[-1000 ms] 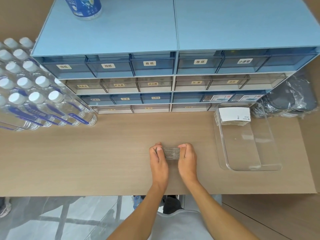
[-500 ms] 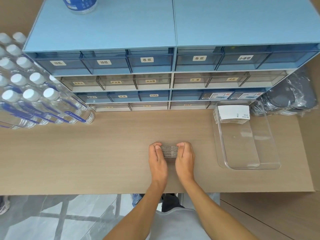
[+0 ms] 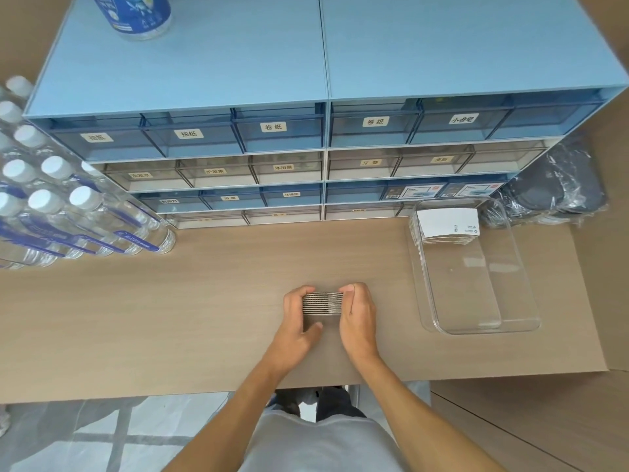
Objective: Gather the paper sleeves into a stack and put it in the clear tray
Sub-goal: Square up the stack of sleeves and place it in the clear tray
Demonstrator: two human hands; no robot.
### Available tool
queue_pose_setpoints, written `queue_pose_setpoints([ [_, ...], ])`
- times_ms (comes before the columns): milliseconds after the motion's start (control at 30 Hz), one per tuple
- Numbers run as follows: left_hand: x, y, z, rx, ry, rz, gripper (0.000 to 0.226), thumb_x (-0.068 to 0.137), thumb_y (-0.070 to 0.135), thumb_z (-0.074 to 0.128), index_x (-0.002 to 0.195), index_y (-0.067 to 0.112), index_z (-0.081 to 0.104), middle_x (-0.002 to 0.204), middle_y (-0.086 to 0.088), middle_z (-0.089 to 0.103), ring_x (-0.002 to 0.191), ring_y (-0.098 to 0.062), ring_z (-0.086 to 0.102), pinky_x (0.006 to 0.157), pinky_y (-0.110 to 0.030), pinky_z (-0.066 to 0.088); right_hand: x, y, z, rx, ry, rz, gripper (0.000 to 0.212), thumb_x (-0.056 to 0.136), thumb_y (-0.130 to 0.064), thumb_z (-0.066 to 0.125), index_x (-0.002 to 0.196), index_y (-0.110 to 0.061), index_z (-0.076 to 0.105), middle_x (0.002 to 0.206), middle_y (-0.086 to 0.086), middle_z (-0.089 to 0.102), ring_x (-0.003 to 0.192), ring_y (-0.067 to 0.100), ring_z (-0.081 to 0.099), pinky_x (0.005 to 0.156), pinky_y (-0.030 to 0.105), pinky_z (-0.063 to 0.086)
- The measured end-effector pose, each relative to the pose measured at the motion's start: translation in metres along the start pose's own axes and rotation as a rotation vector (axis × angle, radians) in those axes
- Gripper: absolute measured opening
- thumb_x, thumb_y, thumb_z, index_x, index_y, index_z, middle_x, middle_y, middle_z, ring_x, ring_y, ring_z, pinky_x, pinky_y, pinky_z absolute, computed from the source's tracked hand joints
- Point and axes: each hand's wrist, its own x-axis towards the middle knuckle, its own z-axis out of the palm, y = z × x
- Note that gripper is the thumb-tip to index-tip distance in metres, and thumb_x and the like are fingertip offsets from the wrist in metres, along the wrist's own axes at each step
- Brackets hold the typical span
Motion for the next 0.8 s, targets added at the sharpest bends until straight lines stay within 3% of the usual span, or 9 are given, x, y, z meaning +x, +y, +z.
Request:
queue_pose_setpoints([
  [100, 0.0, 0.002, 0.004, 0.042, 0.105, 0.044, 0.049, 0.089, -0.008, 0.056, 0.134, 0.009, 0.045, 0.126, -0.004, 0.047, 0.123, -0.014, 0.045, 0.109, -0.021, 0.035, 0.0, 0.001, 0.0, 0.01, 0.008, -0.002, 0.021, 0.097, -0.008, 0.041, 0.094, -0.004, 0.061, 0.092, 0.005, 0.062, 0.085, 0.017, 0.057, 0.076, 0.019, 0.04],
  [200, 0.002, 0.004, 0.003, 0.034, 0.169, 0.081, 0.047, 0.086, -0.012, 0.06, 0.125, 0.012, 0.052, 0.119, -0.005, 0.055, 0.115, -0.006, 0.05, 0.102, -0.015, 0.037, 0.001, 0.002, 0.001, 0.008, -0.004, 0.004, 0.022, 0.099, -0.011, 0.04, 0.094, -0.005, 0.061, 0.091, 0.006, 0.063, 0.085, 0.019, 0.058, 0.078, 0.025, 0.043],
  [367, 0.009, 0.01, 0.0, -0.046, 0.196, -0.015, 0.045, 0.08, -0.01, 0.068, 0.115, 0.016, 0.058, 0.106, 0.001, 0.065, 0.097, -0.005, 0.06, 0.086, -0.013, 0.045, 0.008, 0.0, -0.005, 0.082, -0.054, 0.06, 0.027, 0.103, -0.022, 0.039, 0.092, -0.008, 0.06, 0.087, 0.004, 0.065, 0.081, 0.017, 0.059, 0.07, 0.018, 0.039],
  [433, 0.012, 0.013, -0.002, -0.121, 0.195, -0.082, 0.045, 0.078, -0.006, 0.071, 0.112, 0.019, 0.056, 0.104, 0.004, 0.066, 0.095, -0.003, 0.062, 0.083, -0.014, 0.048, 0.013, -0.004, -0.012, 0.155, -0.099, 0.117, 0.026, 0.102, -0.028, 0.042, 0.093, -0.011, 0.059, 0.086, 0.001, 0.066, 0.078, 0.008, 0.06, 0.066, 0.011, 0.04],
  [533, 0.012, 0.02, -0.008, -0.349, 0.202, -0.173, 0.044, 0.075, 0.001, 0.073, 0.112, 0.019, 0.056, 0.102, 0.001, 0.072, 0.093, -0.005, 0.069, 0.078, -0.018, 0.054, 0.018, -0.011, -0.028, 0.387, -0.189, 0.193, 0.019, 0.095, -0.037, 0.057, 0.104, -0.021, 0.06, 0.097, -0.005, 0.066, 0.083, -0.008, 0.061, 0.073, 0.006, 0.045],
  [633, 0.011, 0.033, -0.008, -0.565, 0.225, -0.217, 0.045, 0.077, 0.003, 0.074, 0.117, 0.013, 0.059, 0.11, -0.004, 0.076, 0.101, -0.017, 0.072, 0.079, -0.023, 0.056, 0.02, -0.014, -0.044, 0.644, -0.285, 0.289, 0.035, 0.087, -0.028, 0.071, 0.119, -0.022, 0.059, 0.109, 0.0, 0.071, 0.095, 0.005, 0.069, 0.081, 0.021, 0.053],
  [800, 0.01, 0.056, 0.001, -0.859, 0.325, -0.278, 0.049, 0.073, 0.003, 0.076, 0.119, 0.001, 0.058, 0.111, -0.016, 0.075, 0.102, -0.03, 0.072, 0.084, -0.036, 0.057, 0.014, -0.026, -0.051, 0.96, -0.292, 0.349, 0.039, 0.081, -0.001, 0.073, 0.118, 0.0, 0.058, 0.112, 0.017, 0.073, 0.105, 0.028, 0.07, 0.088, 0.035, 0.056],
])
